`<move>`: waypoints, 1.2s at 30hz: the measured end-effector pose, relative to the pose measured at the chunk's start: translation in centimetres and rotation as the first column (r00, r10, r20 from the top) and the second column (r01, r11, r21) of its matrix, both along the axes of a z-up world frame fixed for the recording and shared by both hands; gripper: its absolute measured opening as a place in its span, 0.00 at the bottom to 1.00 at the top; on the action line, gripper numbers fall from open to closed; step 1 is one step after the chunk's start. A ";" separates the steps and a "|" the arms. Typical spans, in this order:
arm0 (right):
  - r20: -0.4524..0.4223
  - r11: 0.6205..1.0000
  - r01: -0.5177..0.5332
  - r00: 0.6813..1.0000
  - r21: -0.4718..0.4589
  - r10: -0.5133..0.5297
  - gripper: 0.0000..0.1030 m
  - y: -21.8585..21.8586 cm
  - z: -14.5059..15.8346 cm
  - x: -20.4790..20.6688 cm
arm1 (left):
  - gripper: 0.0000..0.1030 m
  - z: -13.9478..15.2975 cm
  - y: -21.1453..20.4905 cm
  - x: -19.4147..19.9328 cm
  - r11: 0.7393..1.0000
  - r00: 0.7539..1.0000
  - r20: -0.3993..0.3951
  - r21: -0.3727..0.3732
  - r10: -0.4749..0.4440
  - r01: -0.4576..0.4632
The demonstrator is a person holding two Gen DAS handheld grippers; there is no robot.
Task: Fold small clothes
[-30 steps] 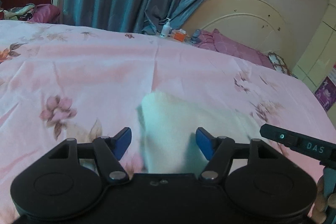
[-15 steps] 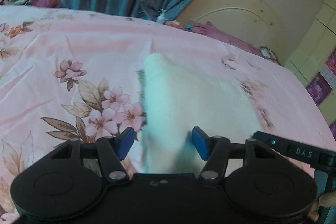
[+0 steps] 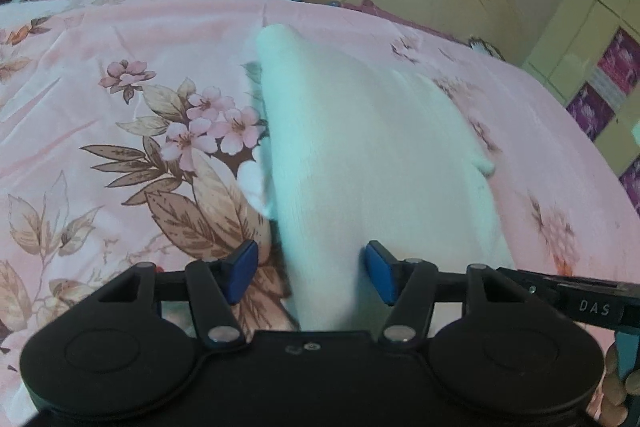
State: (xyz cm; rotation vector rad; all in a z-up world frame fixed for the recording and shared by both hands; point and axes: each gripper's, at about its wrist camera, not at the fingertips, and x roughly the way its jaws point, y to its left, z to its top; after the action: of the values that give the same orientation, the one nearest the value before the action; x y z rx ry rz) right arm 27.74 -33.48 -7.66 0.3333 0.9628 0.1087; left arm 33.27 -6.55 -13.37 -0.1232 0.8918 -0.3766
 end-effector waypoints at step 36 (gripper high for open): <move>0.064 0.997 0.011 0.998 0.080 -0.016 0.63 -1.7 0.1 9.9 | 0.80 1.4 -1.8 7.6 0.994 0.994 -0.047 -0.038 0.096 -0.098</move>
State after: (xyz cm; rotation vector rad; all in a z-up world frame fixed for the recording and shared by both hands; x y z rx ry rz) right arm 37.60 -35.18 -7.52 0.4070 0.8933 0.1448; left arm 40.84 -8.39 -12.02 -0.2122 0.9195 -0.3025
